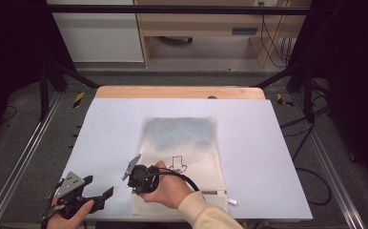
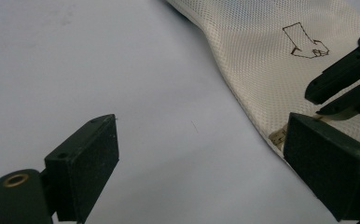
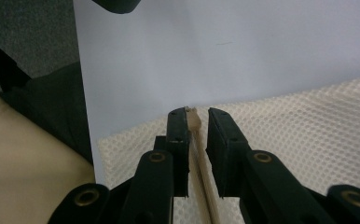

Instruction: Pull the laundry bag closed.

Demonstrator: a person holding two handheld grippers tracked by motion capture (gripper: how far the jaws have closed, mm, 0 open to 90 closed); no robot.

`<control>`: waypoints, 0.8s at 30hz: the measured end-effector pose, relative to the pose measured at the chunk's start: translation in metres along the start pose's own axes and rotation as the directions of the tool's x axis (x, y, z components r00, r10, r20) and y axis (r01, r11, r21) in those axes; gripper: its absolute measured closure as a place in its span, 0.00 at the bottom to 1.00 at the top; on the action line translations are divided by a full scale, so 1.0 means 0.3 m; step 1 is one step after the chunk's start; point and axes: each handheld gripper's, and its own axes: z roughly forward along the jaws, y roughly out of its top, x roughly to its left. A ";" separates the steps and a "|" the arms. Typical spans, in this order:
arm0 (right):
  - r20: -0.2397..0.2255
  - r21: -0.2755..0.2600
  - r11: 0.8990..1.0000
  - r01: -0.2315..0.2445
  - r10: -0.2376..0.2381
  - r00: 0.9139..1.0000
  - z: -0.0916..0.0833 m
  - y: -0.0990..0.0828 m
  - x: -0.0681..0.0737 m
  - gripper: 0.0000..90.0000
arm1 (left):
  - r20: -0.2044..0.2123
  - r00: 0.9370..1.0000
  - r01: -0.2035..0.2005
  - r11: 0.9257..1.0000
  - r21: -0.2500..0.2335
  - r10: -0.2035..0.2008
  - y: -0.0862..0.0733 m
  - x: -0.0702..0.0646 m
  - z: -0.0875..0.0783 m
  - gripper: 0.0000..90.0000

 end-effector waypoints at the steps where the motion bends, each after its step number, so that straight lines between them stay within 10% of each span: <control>1: 0.000 0.000 1.000 0.005 -0.005 1.000 0.011 0.003 0.001 0.85 | -0.004 1.000 0.001 1.000 -0.004 -0.001 -0.001 -0.001 -0.005 0.11; 14: -0.044 0.060 0.998 -0.032 0.035 0.998 0.063 0.028 -0.016 0.91 | 0.080 0.996 -0.028 0.999 0.016 0.026 -0.011 -0.057 -0.005 0.16; 24: -0.045 0.014 1.000 0.000 0.000 0.999 -0.022 0.030 0.004 0.91 | 0.234 0.972 -0.042 0.997 0.061 0.027 -0.032 -0.138 0.040 0.23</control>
